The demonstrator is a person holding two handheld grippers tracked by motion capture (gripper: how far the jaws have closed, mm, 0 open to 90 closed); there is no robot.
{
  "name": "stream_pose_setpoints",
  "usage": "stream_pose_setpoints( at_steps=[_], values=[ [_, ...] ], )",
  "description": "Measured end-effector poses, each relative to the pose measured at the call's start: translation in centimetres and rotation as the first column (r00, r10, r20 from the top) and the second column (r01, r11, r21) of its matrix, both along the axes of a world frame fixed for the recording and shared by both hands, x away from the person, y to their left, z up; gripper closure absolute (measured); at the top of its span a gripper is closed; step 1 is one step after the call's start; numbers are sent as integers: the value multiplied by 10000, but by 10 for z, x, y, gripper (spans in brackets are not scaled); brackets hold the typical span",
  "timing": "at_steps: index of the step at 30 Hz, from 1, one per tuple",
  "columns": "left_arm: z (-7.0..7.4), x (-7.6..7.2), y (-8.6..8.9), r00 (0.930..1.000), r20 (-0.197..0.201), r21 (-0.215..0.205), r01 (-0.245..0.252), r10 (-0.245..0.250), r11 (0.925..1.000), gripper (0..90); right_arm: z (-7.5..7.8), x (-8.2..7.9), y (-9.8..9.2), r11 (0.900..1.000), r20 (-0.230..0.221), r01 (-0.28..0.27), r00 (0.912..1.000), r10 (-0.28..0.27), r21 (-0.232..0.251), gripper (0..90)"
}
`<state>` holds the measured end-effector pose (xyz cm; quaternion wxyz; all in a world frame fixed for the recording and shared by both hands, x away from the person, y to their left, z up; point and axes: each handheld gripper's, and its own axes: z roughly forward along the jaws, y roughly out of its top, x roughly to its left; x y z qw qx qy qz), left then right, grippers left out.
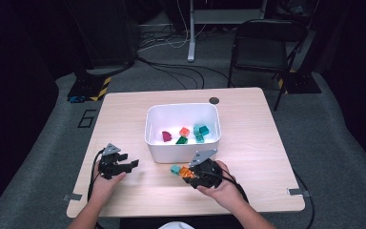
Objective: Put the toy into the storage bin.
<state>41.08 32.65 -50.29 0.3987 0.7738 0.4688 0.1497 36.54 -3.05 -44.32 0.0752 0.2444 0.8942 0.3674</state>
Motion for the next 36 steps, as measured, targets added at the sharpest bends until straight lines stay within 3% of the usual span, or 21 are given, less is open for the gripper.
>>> stream_pose_setpoints(
  at_steps=[17,27,36],
  values=[
    [0,0,0,10000,14,8,-6,6,10000,360,38,2,1,9994,-109,-293,9995,295,196,582],
    [1,0,0,10000,29,9,24,-24,10000,360,65,12,-9,9982,-246,-74,9997,88,601,582],
    [1,0,0,10000,39,5,24,-24,10000,360,89,20,-11,9982,45,46,10000,-48,591,582]
  ],
)
